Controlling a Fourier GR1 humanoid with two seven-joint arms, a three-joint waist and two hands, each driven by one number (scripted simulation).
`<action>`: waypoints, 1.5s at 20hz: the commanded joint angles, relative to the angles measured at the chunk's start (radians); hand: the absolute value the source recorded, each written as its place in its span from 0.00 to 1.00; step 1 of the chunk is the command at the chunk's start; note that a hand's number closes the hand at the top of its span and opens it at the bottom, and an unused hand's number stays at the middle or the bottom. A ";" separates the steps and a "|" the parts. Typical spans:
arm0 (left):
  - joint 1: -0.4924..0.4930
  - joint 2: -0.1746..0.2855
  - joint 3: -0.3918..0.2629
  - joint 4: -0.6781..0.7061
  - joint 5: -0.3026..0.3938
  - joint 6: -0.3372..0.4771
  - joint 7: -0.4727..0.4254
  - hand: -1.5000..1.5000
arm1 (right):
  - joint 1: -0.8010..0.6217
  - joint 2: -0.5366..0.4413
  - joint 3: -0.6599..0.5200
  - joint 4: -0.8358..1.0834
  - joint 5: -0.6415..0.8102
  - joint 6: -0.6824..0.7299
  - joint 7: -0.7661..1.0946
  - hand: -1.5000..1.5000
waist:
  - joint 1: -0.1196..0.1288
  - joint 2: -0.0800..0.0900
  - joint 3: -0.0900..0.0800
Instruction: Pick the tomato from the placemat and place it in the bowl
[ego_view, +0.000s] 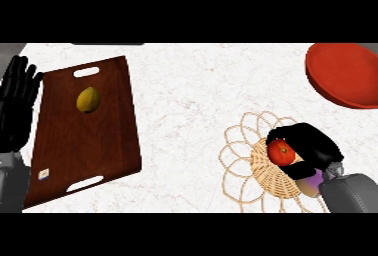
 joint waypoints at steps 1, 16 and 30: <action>0.019 0.016 0.025 0.042 0.012 -0.043 -0.035 0.50 | 0.005 0.004 -0.013 0.074 0.034 -0.084 -0.087 1.00 | 0.000 0.007 0.010; 0.021 -0.016 0.028 0.008 0.009 -0.005 -0.034 0.50 | 0.031 -0.510 -0.515 0.432 -0.100 -0.088 -0.337 1.00 | -0.027 0.039 0.026; 0.003 -0.016 0.016 0.025 0.019 -0.030 -0.033 0.50 | -0.096 -0.817 -0.794 0.826 -0.266 -0.120 -0.753 1.00 | 0.027 0.029 0.024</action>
